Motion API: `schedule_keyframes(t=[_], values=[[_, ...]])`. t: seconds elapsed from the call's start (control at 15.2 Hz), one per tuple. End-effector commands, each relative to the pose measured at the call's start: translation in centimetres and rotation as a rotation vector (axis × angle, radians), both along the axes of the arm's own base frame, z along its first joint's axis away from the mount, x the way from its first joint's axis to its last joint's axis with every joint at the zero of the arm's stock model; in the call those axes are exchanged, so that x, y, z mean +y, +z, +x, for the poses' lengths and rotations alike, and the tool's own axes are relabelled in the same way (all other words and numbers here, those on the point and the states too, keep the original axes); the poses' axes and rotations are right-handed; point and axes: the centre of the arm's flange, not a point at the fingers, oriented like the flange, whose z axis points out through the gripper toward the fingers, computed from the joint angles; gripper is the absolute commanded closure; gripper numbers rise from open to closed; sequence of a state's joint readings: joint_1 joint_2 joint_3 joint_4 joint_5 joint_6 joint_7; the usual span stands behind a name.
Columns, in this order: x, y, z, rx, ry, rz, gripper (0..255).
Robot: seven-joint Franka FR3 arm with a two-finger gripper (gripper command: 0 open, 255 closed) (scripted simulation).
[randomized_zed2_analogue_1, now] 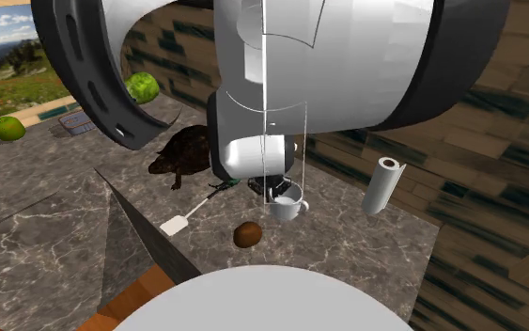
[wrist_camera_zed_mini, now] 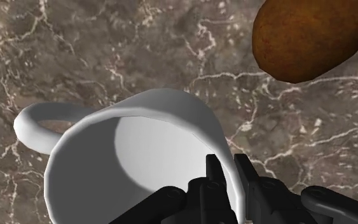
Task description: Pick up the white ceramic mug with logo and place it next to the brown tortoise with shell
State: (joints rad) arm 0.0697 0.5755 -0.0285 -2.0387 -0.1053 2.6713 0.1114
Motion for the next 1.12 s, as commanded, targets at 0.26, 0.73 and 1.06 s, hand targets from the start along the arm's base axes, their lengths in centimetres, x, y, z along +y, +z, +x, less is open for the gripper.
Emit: schedule_keyframes(t=[0.26,0.73,1.06], values=[[0.1,3.1,0.0,0.000,0.000,0.000,255],[0.1,6.8,0.0,0.000,0.000,0.000,255],[0.1,9.4,0.0,0.000,0.000,0.000,255]])
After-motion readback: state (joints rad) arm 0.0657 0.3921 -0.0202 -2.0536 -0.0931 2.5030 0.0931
